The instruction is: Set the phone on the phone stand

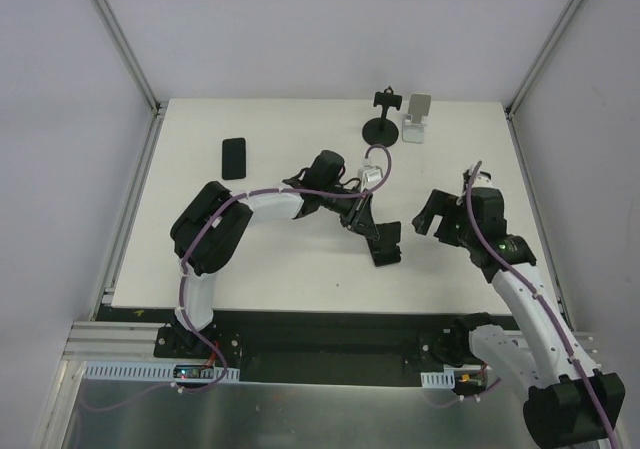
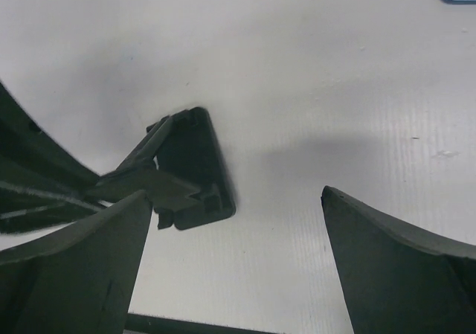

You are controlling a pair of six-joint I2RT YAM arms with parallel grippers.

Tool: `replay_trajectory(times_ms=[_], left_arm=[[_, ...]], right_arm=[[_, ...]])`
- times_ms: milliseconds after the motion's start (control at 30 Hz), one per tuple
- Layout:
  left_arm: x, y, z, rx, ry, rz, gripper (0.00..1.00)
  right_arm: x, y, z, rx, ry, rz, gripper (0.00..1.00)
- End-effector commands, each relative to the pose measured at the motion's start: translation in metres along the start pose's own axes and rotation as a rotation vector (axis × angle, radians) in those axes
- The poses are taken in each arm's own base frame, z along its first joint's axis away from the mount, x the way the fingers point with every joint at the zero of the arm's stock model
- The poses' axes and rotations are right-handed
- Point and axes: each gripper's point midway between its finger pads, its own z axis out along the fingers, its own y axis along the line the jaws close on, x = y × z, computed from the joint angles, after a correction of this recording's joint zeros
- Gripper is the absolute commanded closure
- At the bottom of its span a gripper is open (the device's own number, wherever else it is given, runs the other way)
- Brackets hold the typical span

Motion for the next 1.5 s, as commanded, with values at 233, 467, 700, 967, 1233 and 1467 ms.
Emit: replay_trajectory(times_ms=[233,467,700,967,1233,1467], left_arm=[[0.013,-0.013,-0.016,-0.043,-0.009,0.062,0.39],[0.01,-0.013,-0.03,-0.055,-0.055,0.088,0.25],[0.003,0.01,-0.053,-0.193,-0.149,0.11,0.16],[0.001,0.017,-0.059,-0.209,-0.189,0.109,0.11],[0.002,0.015,-0.057,-0.193,-0.182,0.106,0.09],[0.002,0.016,-0.056,-0.187,-0.177,0.104,0.09]], right_arm=[[-0.084,-0.093,0.026,0.331,-0.081,0.277,0.0],[-0.123,-0.152,0.071,0.478,0.101,0.24,0.03],[-0.134,-0.184,0.116,0.496,0.264,0.238,0.03],[-0.106,-0.205,0.143,0.429,0.474,0.153,0.03],[-0.088,-0.215,0.158,0.433,0.545,0.152,0.01],[-0.087,-0.219,0.155,0.489,0.584,0.127,0.07]])
